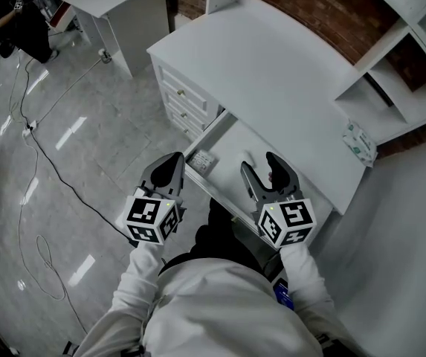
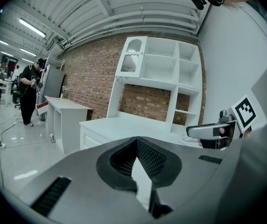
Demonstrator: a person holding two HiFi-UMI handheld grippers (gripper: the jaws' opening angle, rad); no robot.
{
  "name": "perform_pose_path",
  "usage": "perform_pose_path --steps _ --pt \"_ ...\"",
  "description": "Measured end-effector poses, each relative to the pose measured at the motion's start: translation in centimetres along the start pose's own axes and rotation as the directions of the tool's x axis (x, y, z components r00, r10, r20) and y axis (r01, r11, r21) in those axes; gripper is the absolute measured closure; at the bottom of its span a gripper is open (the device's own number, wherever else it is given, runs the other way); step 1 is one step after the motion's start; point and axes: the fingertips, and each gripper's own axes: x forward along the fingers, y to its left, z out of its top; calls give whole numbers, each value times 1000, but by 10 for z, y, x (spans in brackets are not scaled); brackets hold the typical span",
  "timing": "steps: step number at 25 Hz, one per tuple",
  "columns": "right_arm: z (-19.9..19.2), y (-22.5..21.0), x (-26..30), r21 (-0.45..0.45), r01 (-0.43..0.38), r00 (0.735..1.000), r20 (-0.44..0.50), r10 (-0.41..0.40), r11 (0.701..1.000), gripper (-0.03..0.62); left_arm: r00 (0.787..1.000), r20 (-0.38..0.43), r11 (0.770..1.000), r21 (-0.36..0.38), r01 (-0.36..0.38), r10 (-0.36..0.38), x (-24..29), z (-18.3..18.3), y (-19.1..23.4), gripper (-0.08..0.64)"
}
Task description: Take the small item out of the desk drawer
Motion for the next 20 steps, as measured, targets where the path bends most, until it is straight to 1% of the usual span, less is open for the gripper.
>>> perform_pose_path --steps 5,11,16,20 --pt "-7 -10 22 -15 -13 999 -43 12 1000 313 999 4 999 -11 -32 32 9 3 14 541" --pt "-18 -27 50 -10 -11 995 -97 10 1000 313 998 0 998 -28 -64 64 21 5 27 541" --pt "-39 -38 71 -12 -11 987 -161 9 1000 313 997 -16 996 -37 -79 79 28 0 34 543" --pt "-61 -44 87 -11 -16 975 -223 14 1000 313 995 -27 995 -42 -93 92 34 -3 38 541"
